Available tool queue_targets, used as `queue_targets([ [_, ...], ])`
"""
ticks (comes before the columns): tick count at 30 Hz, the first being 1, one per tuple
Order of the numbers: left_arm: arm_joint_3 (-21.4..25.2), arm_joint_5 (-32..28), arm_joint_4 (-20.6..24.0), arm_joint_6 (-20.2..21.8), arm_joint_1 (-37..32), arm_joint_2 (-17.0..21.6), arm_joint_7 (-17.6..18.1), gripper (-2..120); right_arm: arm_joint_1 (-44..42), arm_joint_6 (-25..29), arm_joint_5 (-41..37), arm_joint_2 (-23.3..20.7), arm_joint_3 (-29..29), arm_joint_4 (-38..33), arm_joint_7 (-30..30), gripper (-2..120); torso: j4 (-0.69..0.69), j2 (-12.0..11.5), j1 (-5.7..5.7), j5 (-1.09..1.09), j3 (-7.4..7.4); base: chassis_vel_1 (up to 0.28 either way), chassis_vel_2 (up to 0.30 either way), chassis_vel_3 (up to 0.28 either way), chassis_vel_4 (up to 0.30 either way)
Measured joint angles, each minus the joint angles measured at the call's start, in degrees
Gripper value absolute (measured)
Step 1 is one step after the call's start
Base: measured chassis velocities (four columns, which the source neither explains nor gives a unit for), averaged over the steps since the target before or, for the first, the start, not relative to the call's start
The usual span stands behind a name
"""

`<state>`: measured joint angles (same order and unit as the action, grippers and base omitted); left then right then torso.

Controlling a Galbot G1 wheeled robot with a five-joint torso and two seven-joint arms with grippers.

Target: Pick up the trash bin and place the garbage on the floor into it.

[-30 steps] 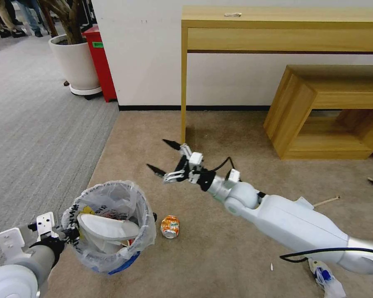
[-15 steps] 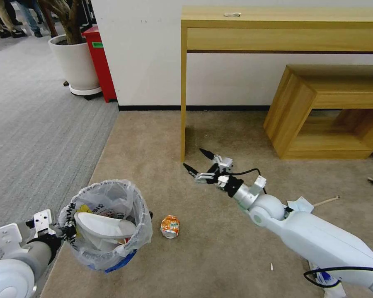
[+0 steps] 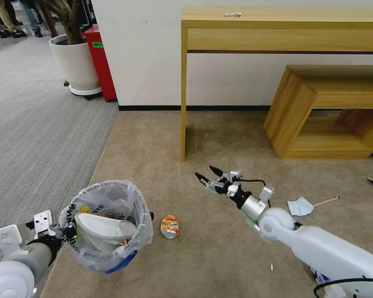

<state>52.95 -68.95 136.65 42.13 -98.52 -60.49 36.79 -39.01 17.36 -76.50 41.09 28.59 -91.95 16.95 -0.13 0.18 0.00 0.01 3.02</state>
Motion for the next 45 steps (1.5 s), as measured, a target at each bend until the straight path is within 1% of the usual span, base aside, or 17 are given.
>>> queue_targets([
  [1,-0.07,0.05,-0.16,0.0,0.03,0.02,0.0,1,-0.83,-0.72,-0.61,-0.23,0.2,0.23,0.87,100,0.0,0.0,0.0,-0.01,0.0,0.0,0.0,0.0,0.0],
  [8,-0.42,0.11,-0.63,0.0,0.47,0.11,-0.06,1,-3.93,-0.58,-1.72,-0.4,1.99,1.03,1.34,100,0.0,0.0,0.0,-0.01,0.0,0.0,0.0,0.0,0.0],
  [12,-0.6,0.15,-1.02,0.0,0.71,0.3,-0.13,1,-6.46,-0.54,-3.08,-0.55,4.21,1.86,3.1,100,0.0,0.0,0.0,-0.01,0.0,0.0,0.0,0.0,0.0],
  [19,-0.66,0.14,-1.21,0.01,0.86,0.3,-0.17,1,-8.2,0.03,-2.02,-0.13,7.3,4.08,2.47,100,0.0,0.0,0.0,-0.01,0.0,0.0,0.0,0.0,0.0],
  [36,-0.85,0.14,-0.77,0.0,1.21,0.26,-0.27,1,-8.93,-0.09,-1.58,1.49,10.79,6.05,2.93,100,0.0,0.0,0.0,-0.01,0.0,0.0,0.0,0.0,0.0],
  [45,-0.87,0.12,0.12,0.0,0.72,0.1,-0.27,1,-8.11,0.25,-2.65,3.6,12.2,7.75,3.2,100,0.0,0.0,0.0,-0.01,0.0,0.0,0.0,0.0,0.0],
])
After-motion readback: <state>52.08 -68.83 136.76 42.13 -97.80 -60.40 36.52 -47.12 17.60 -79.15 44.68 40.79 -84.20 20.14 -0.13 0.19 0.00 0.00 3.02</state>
